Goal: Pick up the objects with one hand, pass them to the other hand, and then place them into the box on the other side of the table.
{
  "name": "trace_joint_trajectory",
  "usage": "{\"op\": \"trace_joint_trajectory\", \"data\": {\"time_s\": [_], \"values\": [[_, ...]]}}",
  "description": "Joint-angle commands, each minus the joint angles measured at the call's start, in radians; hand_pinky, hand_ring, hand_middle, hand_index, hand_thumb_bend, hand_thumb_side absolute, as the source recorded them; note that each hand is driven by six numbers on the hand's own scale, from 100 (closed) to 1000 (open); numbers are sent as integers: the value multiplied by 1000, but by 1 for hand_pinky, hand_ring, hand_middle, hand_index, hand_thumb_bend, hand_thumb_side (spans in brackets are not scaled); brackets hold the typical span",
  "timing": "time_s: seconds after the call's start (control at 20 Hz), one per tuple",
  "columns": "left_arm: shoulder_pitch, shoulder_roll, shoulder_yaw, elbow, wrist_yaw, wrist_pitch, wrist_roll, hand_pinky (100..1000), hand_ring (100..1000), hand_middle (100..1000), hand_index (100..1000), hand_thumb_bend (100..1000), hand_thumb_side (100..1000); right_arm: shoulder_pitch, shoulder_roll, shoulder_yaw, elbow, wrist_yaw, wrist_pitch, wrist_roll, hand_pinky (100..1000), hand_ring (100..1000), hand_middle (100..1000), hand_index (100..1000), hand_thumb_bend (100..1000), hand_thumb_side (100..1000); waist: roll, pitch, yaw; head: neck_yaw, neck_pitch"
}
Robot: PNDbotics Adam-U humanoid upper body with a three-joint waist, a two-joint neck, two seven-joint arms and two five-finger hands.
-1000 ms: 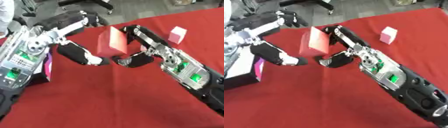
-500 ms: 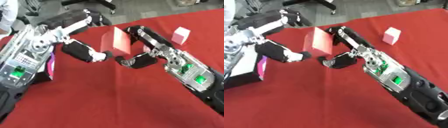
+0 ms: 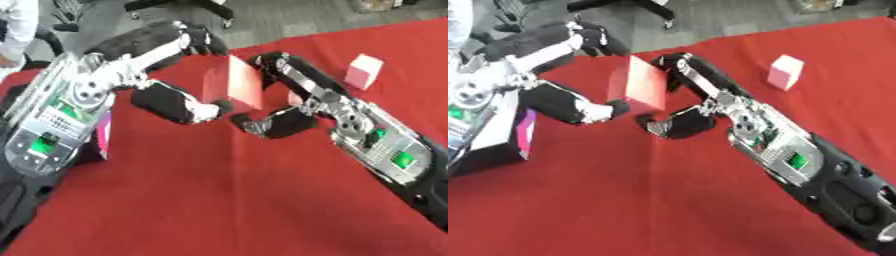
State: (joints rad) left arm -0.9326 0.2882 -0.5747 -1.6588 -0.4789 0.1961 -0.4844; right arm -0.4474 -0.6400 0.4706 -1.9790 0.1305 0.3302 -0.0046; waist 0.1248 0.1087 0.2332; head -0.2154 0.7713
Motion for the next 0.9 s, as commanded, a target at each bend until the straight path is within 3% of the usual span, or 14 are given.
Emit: {"op": "trace_joint_trajectory", "data": {"time_s": [0.05, 0.6, 0.9], "values": [[-18, 3, 6, 0, 7, -3, -2, 821, 813, 775, 856, 431, 435, -12, -21, -5, -21, 5, -4, 3, 670, 605, 468, 575, 221, 100, 1, -10, -1, 0, -1], [-20, -19, 2, 37, -15, -11, 4, 809, 798, 748, 839, 393, 377, -13, -20, -2, -21, 4, -11, 10, 669, 602, 468, 575, 219, 100, 1, -10, -2, -1, -1], [-19, -29, 1, 51, -20, -8, 27, 789, 755, 675, 786, 336, 297, -10, -20, -2, -21, 9, -8, 5, 663, 597, 465, 571, 241, 100, 2, -9, -3, -5, -1]]}}
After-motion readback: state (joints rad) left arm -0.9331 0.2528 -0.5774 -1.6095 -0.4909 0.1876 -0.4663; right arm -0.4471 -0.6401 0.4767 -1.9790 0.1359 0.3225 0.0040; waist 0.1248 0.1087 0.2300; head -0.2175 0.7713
